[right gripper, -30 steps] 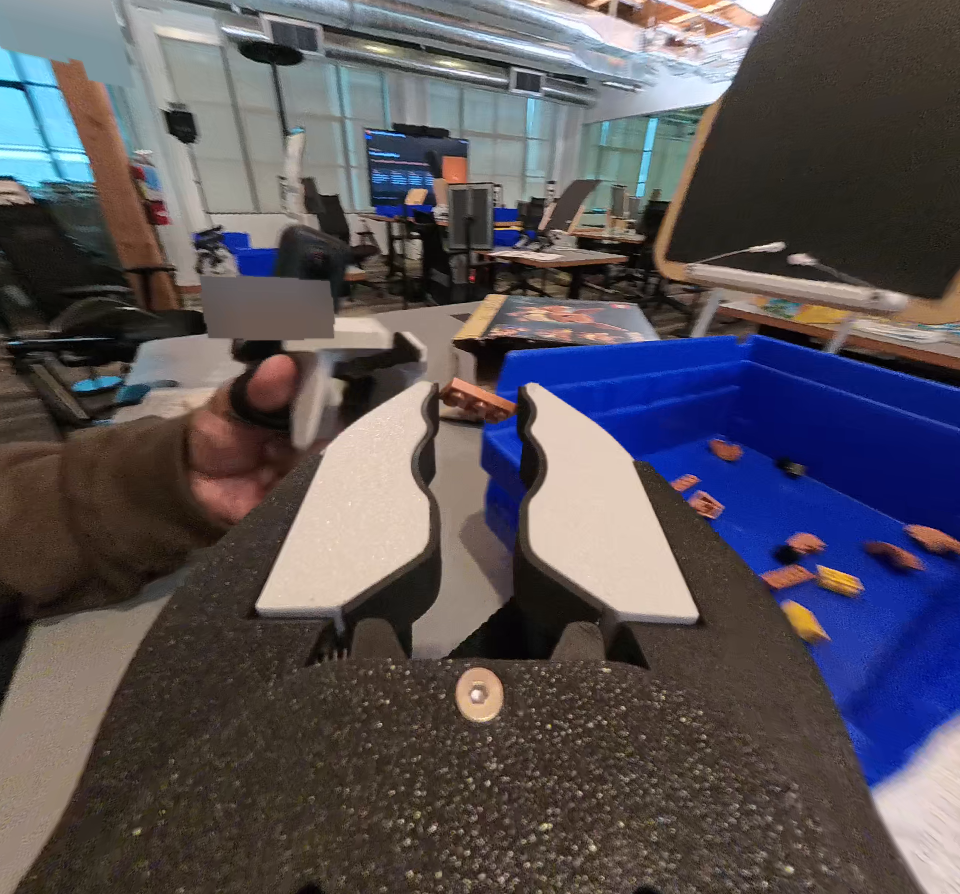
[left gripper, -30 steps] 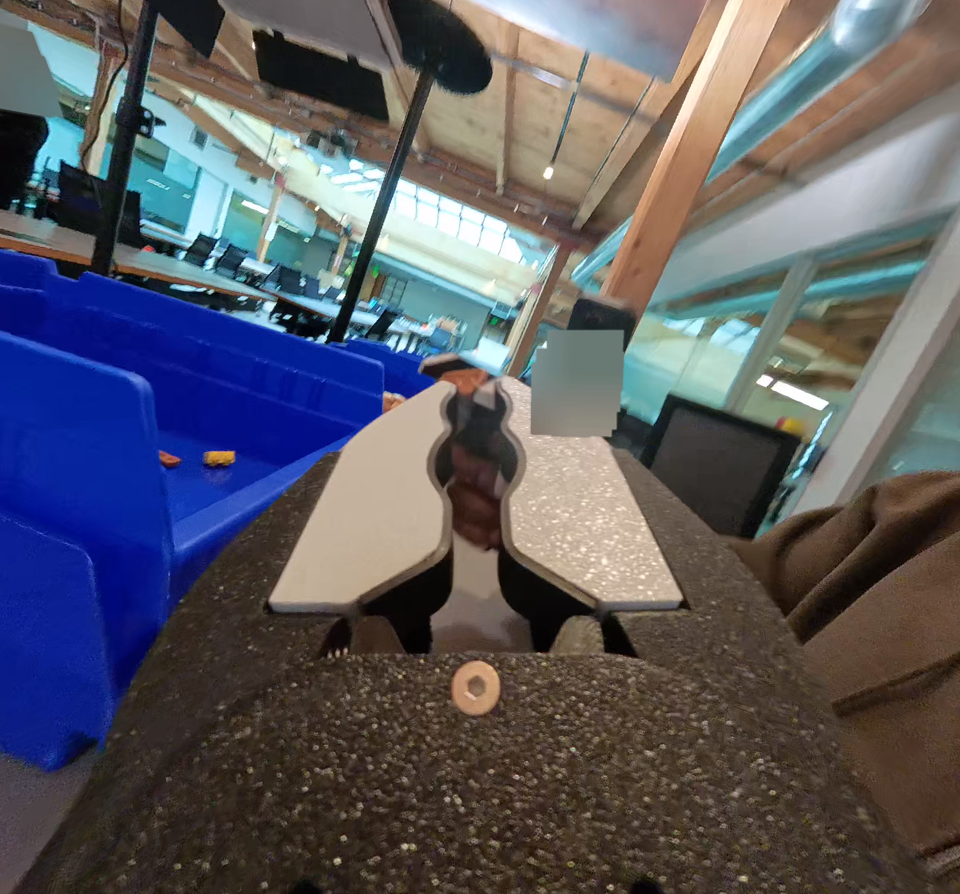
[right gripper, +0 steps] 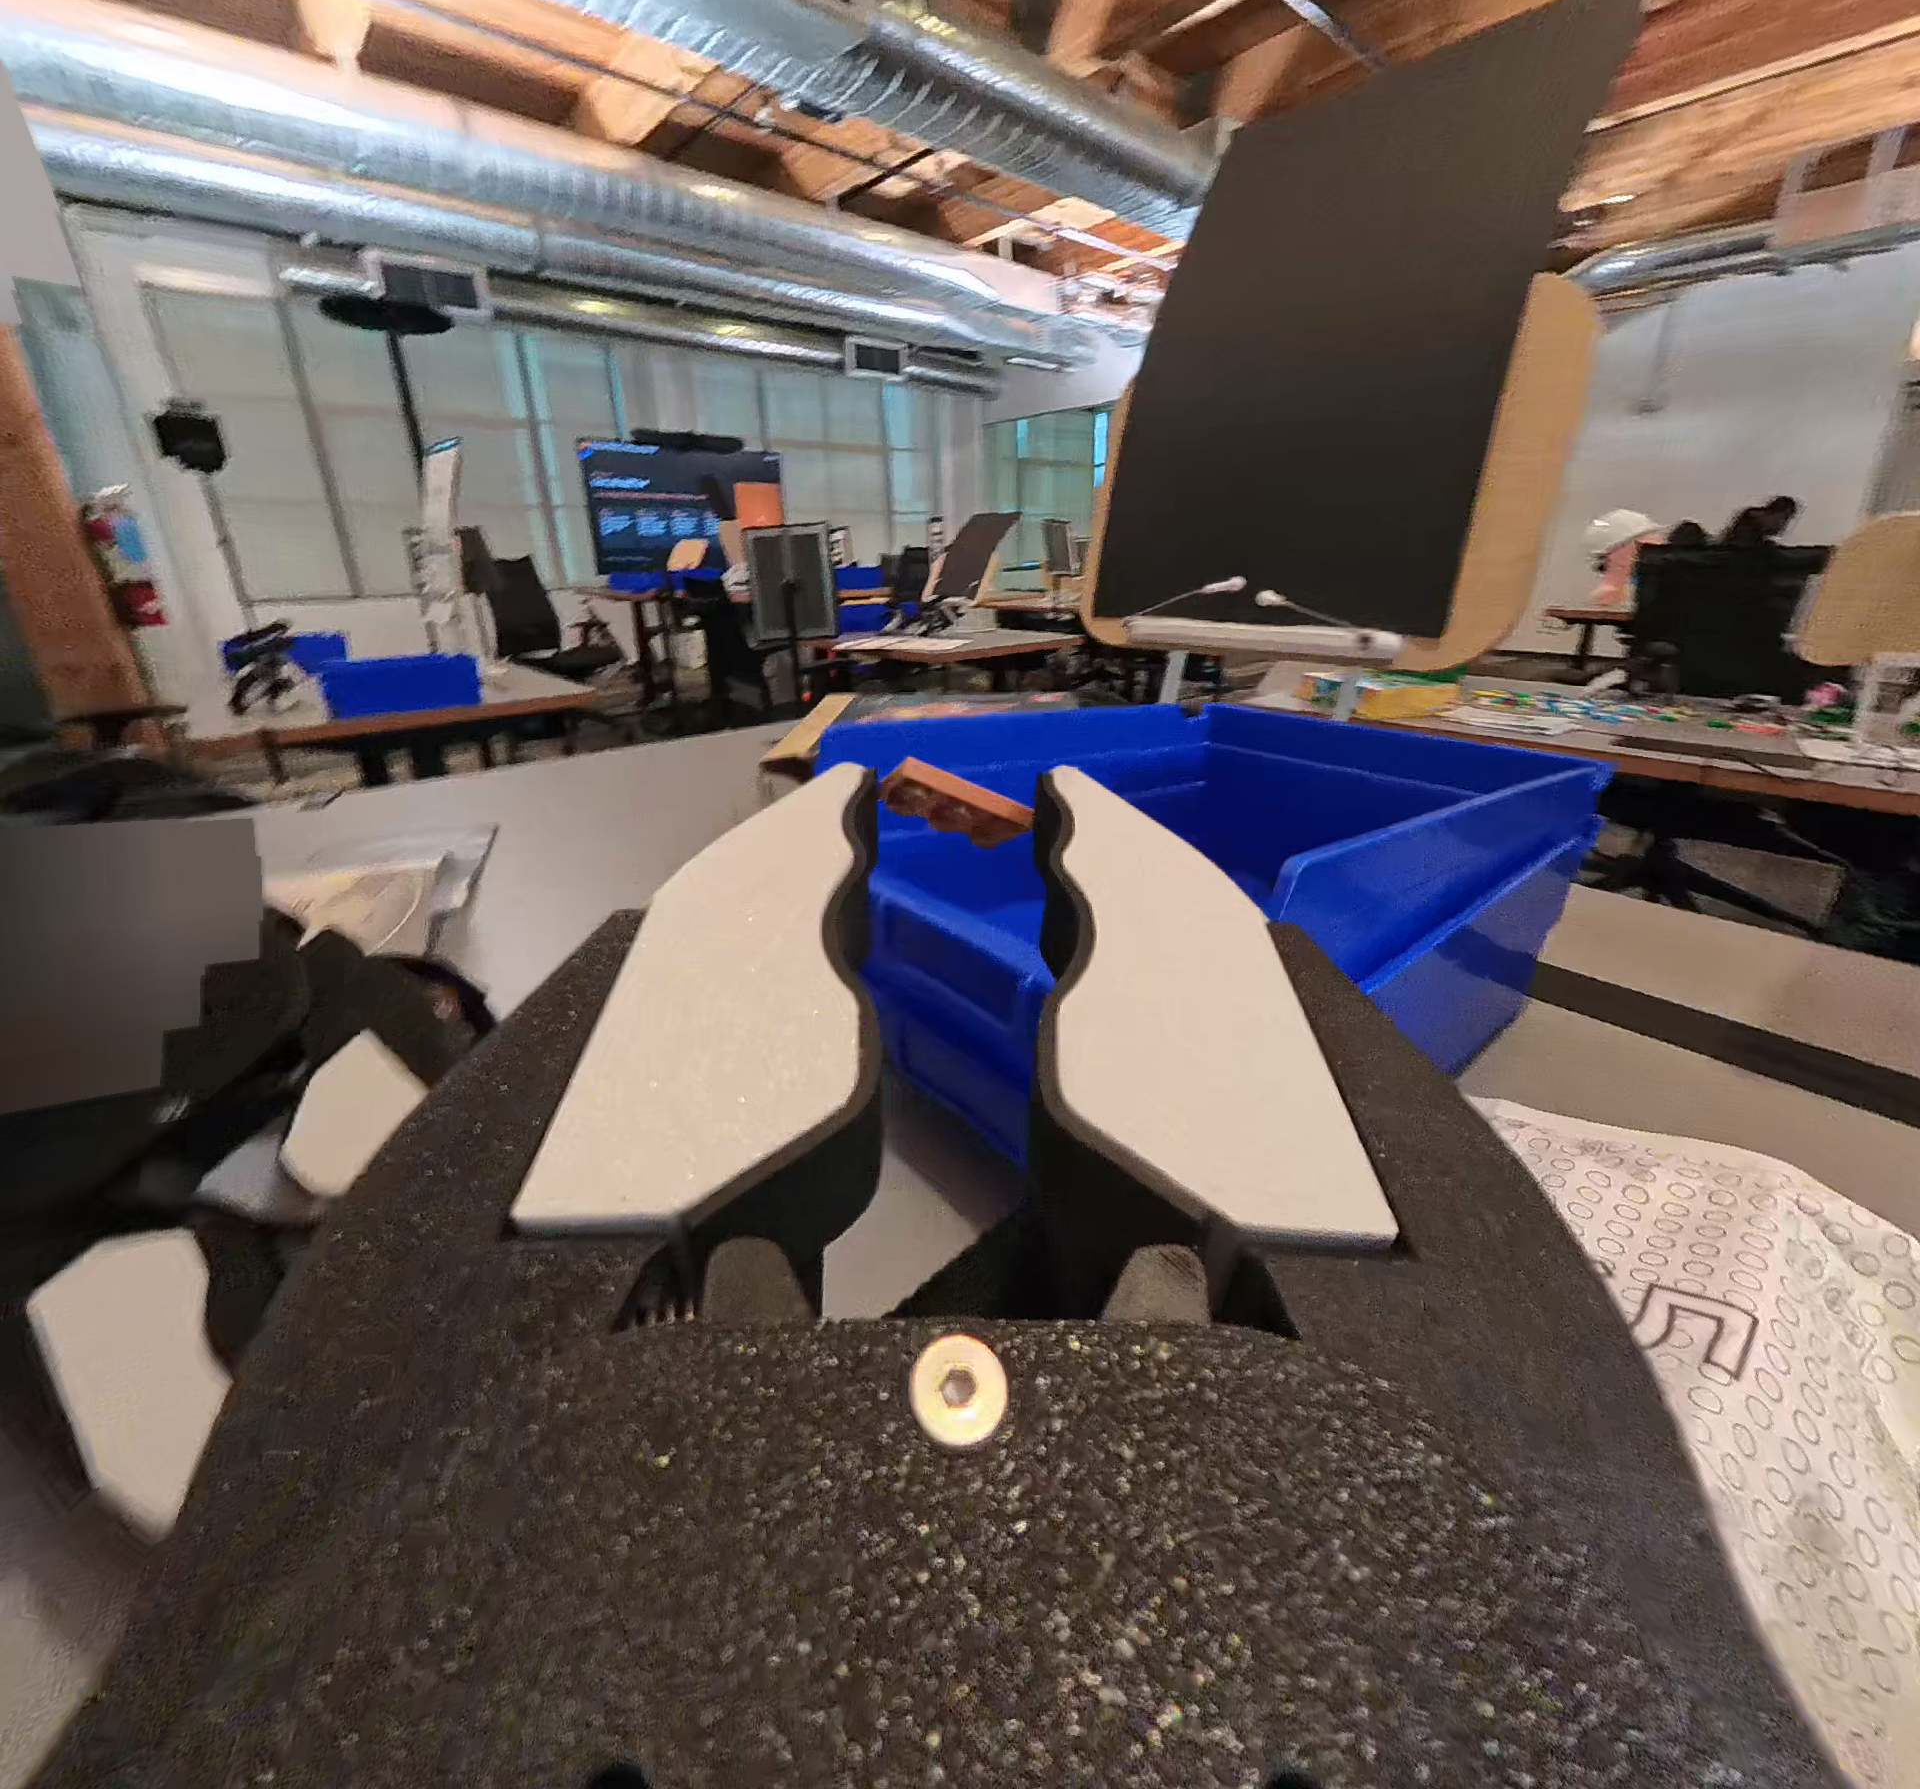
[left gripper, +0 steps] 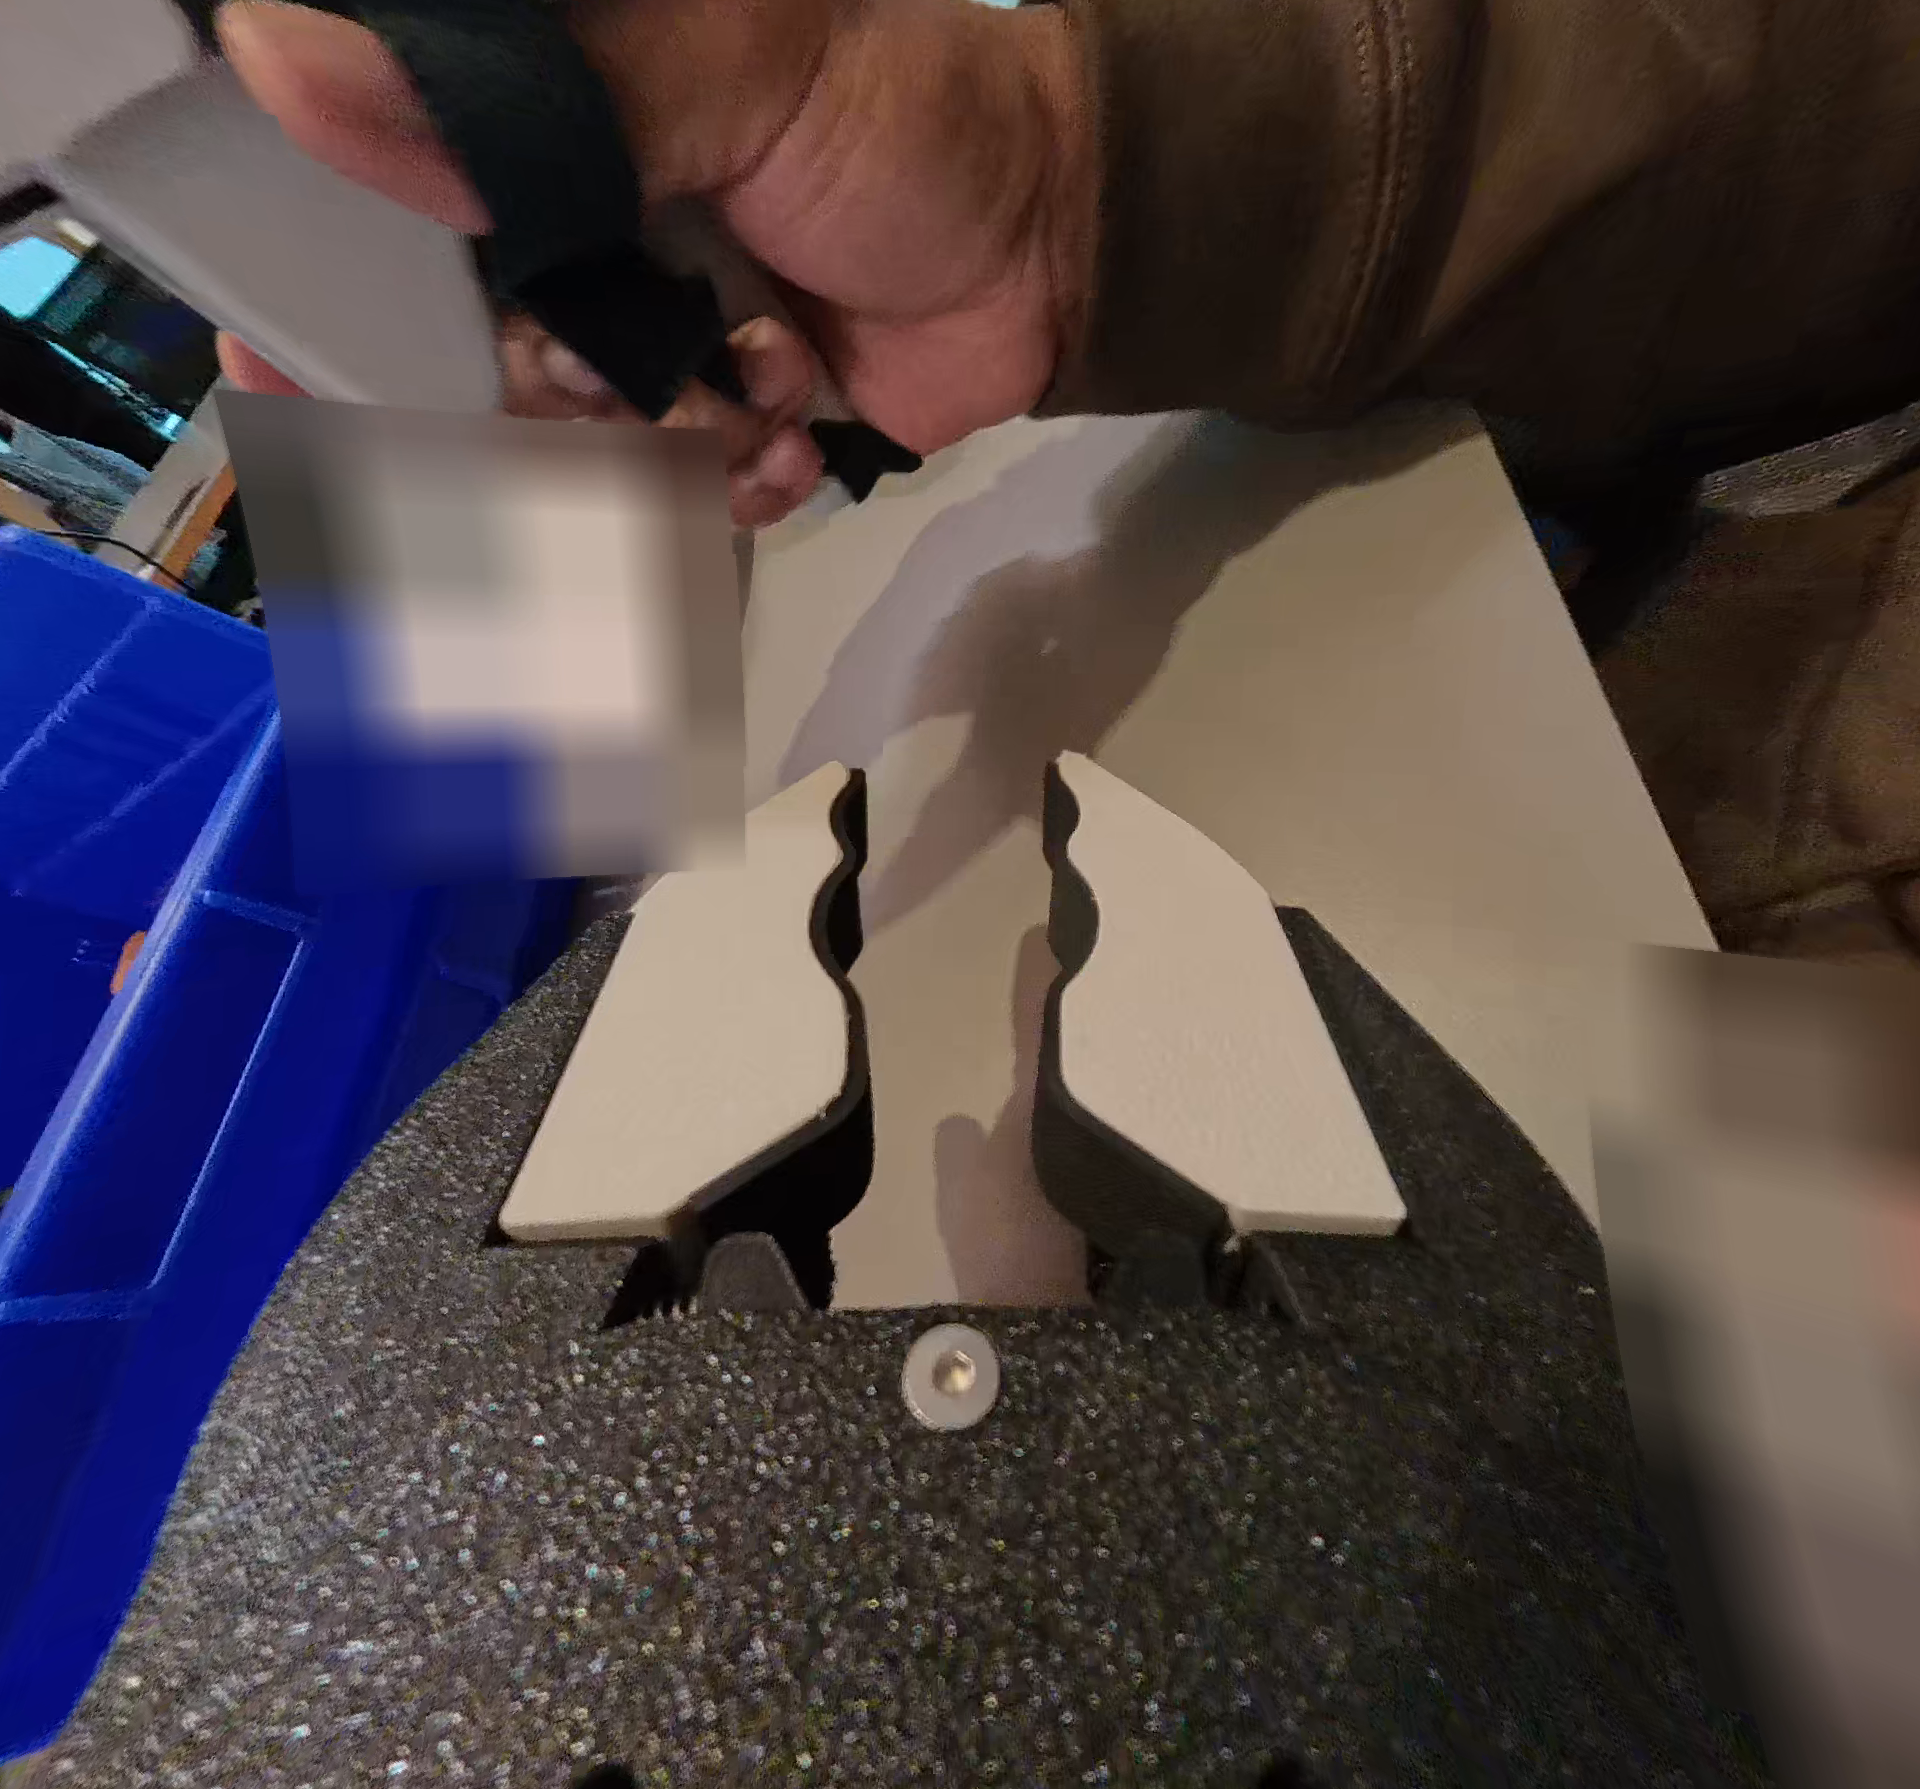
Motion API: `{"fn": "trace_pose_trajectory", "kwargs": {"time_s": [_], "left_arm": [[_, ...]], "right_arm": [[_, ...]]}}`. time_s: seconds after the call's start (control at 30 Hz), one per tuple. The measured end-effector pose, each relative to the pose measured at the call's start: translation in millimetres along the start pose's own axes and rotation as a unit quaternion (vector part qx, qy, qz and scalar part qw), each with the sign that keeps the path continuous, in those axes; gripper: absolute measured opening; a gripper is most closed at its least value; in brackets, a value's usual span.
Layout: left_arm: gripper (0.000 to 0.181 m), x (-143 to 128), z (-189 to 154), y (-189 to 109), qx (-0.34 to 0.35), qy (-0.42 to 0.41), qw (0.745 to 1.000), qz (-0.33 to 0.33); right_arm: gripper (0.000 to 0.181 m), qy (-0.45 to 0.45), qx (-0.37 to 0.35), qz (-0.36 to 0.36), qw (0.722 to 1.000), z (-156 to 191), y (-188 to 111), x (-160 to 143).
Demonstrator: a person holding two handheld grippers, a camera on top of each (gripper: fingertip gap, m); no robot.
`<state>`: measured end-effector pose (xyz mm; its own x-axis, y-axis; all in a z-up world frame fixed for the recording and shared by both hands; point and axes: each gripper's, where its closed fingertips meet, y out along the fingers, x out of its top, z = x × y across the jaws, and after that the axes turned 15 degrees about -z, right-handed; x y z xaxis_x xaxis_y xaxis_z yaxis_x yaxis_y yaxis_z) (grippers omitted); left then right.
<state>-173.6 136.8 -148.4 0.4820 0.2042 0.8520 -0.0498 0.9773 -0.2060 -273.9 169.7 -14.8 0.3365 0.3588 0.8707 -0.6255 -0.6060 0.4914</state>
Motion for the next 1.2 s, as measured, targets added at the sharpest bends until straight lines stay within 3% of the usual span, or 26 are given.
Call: {"fn": "trace_pose_trajectory", "kwargs": {"time_s": [0.2, 0.4, 0.53, 0.6, 0.67, 0.73, 0.8, 0.87, 0.97, 1.1, 1.2], "left_arm": [[0.031, -1.6, -12.2, 23.6, 0.014, 0.068, 0.998, 0.011], [0.029, 9.7, -25.9, 50.6, 0.024, 0.088, 0.996, -0.006], [0.029, 13.4, -33.7, 63.7, 0.028, 0.099, 0.995, 0.004], [0.029, 13.7, -39.1, 68.0, 0.027, 0.113, 0.993, 0.013], [0.028, 16.3, -42.9, 70.6, 0.03, 0.126, 0.991, 0.014], [0.028, 18.9, -46.5, 71.9, 0.031, 0.128, 0.991, 0.013], [0.028, 21.0, -48.6, 71.3, 0.036, 0.134, 0.99, 0.014], [0.028, 24.4, -52.7, 69.7, 0.041, 0.137, 0.99, 0.012], [0.027, 27.3, -62.1, 67.4, 0.041, 0.146, 0.988, 0.017], [0.026, 33.1, -73.7, 63.2, 0.04, 0.149, 0.988, 0.012], [0.026, 35.0, -77.2, 59.6, 0.046, 0.151, 0.987, 0.011]], "right_arm": [[0.029, -0.017, 0.06, 0.046, 0.997, 10.9, -78.8, 12.7], [0.029, -0.05, -0.005, 0.063, 0.997, 3.4, -187.1, 53.9], [0.029, -0.084, -0.069, 0.123, 0.986, -13.7, -281.8, 59.0], [0.029, -0.071, -0.096, 0.183, 0.976, -20.3, -345.2, 43.3], [0.029, -0.018, -0.116, 0.26, 0.958, -16.4, -419.4, 4.1], [0.029, 0.106, -0.141, 0.307, 0.935, 3.5, -493.7, -55.6], [0.03, 0.266, -0.129, 0.293, 0.909, 49.7, -536.5, -110.1], [0.03, 0.358, -0.109, 0.269, 0.887, 94.9, -552.8, -146.6], [0.03, 0.413, -0.113, 0.236, 0.872, 130.8, -555.8, -178.7], [0.03, 0.496, -0.087, 0.195, 0.842, 175.5, -545.2, -193.0], [0.03, 0.513, -0.106, 0.15, 0.838, 183.0, -542.3, -190.0]]}}
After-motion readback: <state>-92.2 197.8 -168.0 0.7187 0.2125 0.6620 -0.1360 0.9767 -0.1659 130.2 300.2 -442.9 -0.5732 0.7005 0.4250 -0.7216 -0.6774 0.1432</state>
